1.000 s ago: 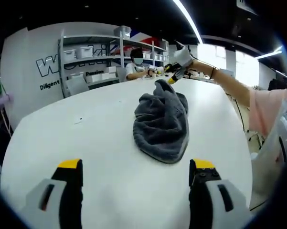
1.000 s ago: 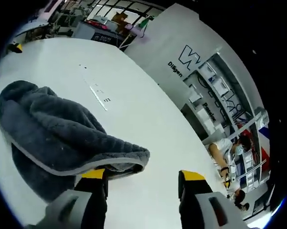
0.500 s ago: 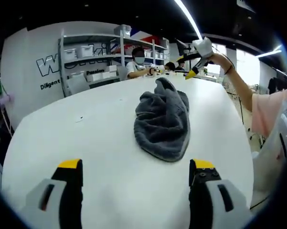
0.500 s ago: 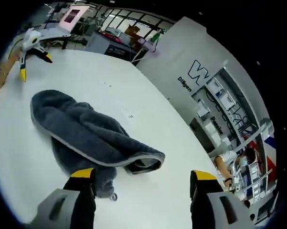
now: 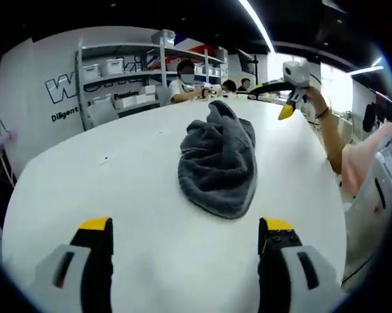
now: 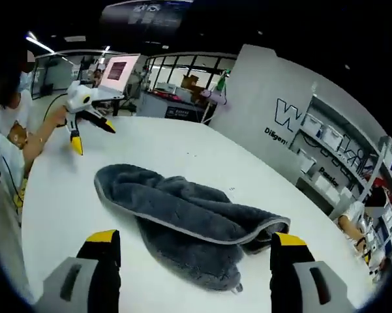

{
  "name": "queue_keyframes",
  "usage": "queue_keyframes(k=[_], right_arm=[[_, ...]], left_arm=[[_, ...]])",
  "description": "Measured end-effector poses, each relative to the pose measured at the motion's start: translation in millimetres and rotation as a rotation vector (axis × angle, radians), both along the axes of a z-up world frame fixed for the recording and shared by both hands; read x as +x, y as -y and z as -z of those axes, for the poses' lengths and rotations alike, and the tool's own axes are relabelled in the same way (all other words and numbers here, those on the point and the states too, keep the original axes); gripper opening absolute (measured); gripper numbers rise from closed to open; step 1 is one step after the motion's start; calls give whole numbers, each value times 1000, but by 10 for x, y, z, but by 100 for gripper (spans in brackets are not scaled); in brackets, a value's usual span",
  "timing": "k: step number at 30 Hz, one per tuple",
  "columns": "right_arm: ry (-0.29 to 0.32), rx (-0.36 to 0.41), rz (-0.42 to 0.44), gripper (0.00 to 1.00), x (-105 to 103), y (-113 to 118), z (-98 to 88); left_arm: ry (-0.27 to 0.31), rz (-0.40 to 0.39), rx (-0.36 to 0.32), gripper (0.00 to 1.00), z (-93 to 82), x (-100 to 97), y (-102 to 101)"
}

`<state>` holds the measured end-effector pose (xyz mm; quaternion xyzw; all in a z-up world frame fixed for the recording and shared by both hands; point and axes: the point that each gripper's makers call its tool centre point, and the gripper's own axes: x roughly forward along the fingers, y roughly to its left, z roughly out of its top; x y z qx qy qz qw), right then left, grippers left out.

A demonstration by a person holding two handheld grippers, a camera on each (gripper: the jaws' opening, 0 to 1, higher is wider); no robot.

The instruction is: Fold the towel on the table until its edges align and the towel forms a compact rectangular stack.

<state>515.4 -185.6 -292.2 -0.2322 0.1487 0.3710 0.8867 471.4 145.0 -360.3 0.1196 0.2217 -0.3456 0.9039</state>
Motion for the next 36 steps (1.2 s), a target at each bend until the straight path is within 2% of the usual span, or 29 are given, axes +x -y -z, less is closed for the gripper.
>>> queue_keyframes(k=[2,5,6,8,13,18,23,25,28,31,36], right_arm=[[-7,26,28,99,58,42,63],[-35,21,33,99,58,90,203],[-60,42,48,99,41,116,269],[-76,9,51,99,-7,169,357],[-63,13,63,99,14,182,348],[-67,33,60,99,-3,178,329],[-58,48,74,99,10,252,286],[-62,59,80,99,14,280,294],[-70,62,101,99,30,326,310],[-76,85,102,98,49,323,308],[-87,94,89,96,31,284,325]], left_arm=[[-2,5,0,97,14,-1,17],[-6,-4,13,97,39,-1,7],[-2,-7,18,97,37,2,7],[3,-9,17,97,30,10,9],[-14,22,37,97,117,8,111],[-14,71,23,96,95,-25,291],[11,111,18,92,-60,-38,522],[34,148,30,87,-150,-82,657],[35,194,38,83,-184,-152,805],[17,218,38,80,-143,-186,898],[-39,266,54,69,40,-274,1038]])
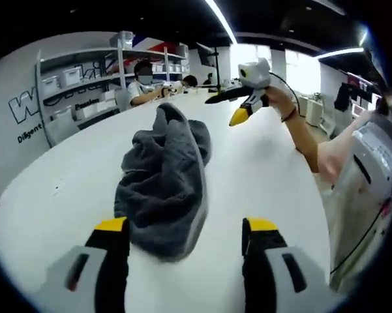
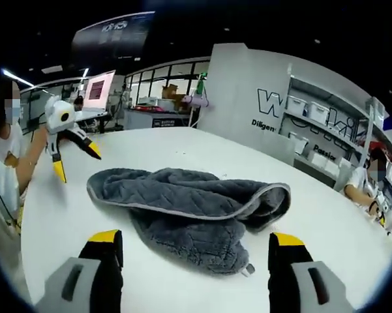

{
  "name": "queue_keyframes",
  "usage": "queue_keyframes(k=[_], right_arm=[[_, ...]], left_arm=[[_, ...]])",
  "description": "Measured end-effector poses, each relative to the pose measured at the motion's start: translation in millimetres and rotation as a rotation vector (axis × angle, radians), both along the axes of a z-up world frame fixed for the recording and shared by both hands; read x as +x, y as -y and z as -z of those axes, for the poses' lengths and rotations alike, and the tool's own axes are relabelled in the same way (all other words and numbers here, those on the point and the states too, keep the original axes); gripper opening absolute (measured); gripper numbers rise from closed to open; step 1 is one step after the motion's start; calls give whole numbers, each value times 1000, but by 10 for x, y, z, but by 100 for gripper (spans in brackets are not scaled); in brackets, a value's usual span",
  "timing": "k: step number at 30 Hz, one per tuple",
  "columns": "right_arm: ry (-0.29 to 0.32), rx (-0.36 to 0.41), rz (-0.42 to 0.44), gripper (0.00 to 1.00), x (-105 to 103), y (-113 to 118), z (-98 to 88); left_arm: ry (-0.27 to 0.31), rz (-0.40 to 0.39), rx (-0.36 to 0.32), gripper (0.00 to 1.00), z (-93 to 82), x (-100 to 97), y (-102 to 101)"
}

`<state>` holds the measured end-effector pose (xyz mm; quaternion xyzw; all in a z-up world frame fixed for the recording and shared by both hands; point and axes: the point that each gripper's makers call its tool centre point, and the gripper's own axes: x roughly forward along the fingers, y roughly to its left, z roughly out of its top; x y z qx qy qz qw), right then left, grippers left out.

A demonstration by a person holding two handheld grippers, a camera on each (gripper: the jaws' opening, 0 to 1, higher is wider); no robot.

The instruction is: Fold the towel on the table until its edges align and the towel forms a compact rectangular stack.

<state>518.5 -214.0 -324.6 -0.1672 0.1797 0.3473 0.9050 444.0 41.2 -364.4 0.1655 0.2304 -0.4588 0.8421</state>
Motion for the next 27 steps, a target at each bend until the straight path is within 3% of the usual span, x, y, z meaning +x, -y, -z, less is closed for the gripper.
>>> queue_keyframes(k=[5,8,10,13,20,27], right_arm=[[14,13,-9,95,-45,-32,-50],[19,18,-18,94,-63,-45,-72],[24,23,-16,94,-70,-40,-86],[27,19,-12,93,-69,-25,-88],[31,19,-8,92,-62,-4,-94],[35,18,-9,91,-64,2,-96]], left_arm=[[-45,39,52,53,200,-70,96],[-61,16,104,50,333,-10,56],[-67,-1,124,41,381,29,23],[-61,-38,109,37,377,132,-18],[-55,-105,143,24,459,272,-140],[-60,-131,70,8,378,316,-106]])
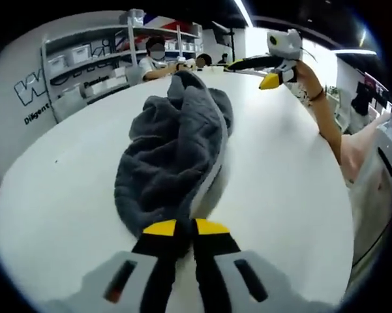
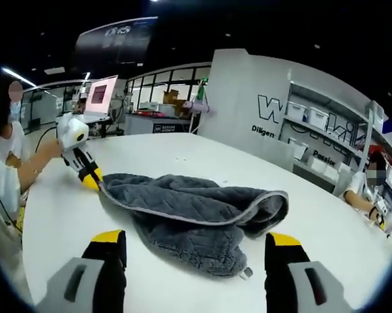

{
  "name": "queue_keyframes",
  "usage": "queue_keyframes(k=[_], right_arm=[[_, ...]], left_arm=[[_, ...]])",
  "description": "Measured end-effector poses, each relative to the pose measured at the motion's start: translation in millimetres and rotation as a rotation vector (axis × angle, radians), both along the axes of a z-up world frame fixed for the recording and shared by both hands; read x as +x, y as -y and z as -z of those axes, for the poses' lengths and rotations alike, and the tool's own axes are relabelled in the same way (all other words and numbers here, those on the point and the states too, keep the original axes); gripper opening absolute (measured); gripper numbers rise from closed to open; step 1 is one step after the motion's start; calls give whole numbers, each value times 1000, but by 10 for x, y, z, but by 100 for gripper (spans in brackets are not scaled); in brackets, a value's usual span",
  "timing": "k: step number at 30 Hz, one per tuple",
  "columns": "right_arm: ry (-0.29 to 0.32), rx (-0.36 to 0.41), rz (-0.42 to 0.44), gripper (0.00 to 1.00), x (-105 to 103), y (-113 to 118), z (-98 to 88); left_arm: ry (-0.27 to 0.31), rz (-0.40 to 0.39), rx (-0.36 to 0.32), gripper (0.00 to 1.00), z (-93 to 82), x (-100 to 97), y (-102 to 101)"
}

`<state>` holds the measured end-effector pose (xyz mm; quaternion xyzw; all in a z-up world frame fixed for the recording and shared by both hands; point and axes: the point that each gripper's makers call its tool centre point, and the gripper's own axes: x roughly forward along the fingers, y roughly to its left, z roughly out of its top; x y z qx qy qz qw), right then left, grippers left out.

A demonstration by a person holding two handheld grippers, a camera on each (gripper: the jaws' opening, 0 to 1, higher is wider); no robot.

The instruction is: Fold the towel on the table until its edges align and the towel forms a compact rectangular stack.

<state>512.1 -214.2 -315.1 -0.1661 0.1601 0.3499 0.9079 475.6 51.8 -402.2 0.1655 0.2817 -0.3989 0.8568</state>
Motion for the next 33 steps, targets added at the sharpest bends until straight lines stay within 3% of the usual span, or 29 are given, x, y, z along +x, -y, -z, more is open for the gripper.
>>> queue_keyframes(k=[3,7,11,12,16,20,24,29,31,33], right_arm=[[4,1,0,91,-6,7,-7],[6,4,5,91,-7,30,-15],[7,8,7,91,-2,43,-25],[7,9,6,91,-2,43,-26],[7,10,3,91,-12,44,-24],[5,15,2,91,-10,59,-28],[-4,16,-2,91,-14,60,-13],[2,23,-2,91,-20,79,-43],[4,25,-2,91,-22,78,-49],[3,27,-3,92,-21,76,-46]], left_arm=[[-6,-20,-78,7,-123,-10,56],[14,-19,-251,6,-508,-41,145],[48,-15,-354,6,-865,-56,173],[49,-14,-356,6,-885,-59,172],[99,-16,-502,6,-1294,-22,222],[107,-27,-645,6,-1655,49,212],[151,-79,-730,6,-1975,197,113],[210,-77,-844,6,-2450,214,75],[228,-51,-827,6,-2590,175,114],[288,-68,-808,6,-2794,209,95]])
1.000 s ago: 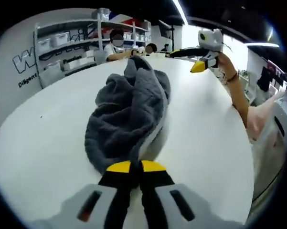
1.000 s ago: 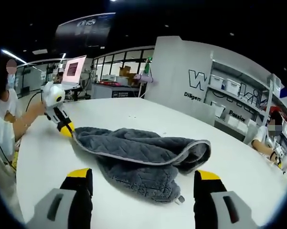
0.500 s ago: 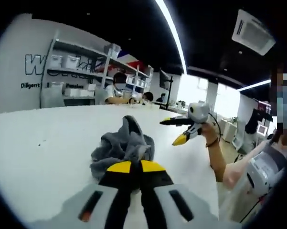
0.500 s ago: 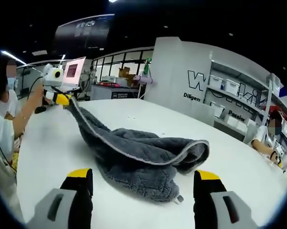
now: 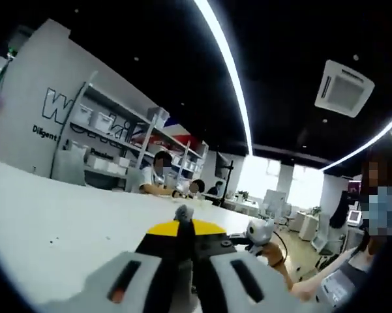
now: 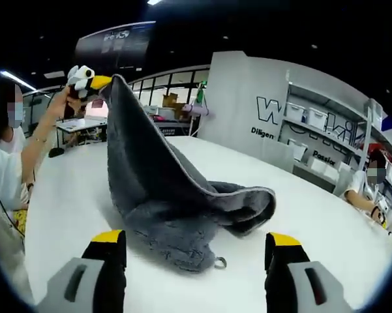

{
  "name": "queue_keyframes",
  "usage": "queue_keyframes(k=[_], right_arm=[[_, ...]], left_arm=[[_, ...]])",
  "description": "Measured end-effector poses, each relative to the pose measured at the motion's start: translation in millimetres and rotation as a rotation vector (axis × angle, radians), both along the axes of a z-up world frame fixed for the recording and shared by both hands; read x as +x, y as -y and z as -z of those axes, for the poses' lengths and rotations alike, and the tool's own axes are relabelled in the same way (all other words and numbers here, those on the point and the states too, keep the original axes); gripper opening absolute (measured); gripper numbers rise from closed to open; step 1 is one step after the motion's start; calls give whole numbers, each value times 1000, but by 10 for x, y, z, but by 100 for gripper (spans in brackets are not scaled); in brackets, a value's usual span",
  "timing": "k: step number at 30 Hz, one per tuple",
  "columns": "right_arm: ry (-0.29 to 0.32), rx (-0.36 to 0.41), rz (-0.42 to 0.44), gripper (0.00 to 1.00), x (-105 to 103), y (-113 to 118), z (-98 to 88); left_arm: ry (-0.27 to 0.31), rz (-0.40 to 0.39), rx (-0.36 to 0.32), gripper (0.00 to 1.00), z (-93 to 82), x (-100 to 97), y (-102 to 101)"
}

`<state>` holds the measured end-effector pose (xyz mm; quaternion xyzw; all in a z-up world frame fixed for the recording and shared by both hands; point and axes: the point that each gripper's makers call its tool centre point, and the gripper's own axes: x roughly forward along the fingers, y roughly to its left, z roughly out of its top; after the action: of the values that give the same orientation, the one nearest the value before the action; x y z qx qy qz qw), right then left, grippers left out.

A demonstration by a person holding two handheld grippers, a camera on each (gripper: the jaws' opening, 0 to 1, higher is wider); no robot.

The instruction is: Fold the towel on the table until its edges align and the towel forms a compact rectangular stack.

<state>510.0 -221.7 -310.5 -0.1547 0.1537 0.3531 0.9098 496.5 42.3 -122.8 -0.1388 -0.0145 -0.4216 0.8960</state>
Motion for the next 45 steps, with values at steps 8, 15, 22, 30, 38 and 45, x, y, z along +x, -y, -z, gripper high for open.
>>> queue_keyframes(k=[8,15,22,30,38,45], right_arm=[[-8,-4,-4,92,-2,-8,18],[-6,-6,-1,92,6,-8,10],[-7,-18,-8,92,1,-40,18],[-17,-37,-6,92,17,-57,73],[-25,-53,-16,92,7,-105,123],[-33,-62,-14,92,12,-100,153]], left_arm=[[69,-28,19,6,-579,127,84],[89,-242,90,6,-662,546,-340],[5,-523,206,6,-181,1082,-1137],[-154,-679,384,6,812,1656,-1778],[-207,-718,529,7,1579,1981,-1916],[-267,-697,561,15,1952,2055,-1898]])
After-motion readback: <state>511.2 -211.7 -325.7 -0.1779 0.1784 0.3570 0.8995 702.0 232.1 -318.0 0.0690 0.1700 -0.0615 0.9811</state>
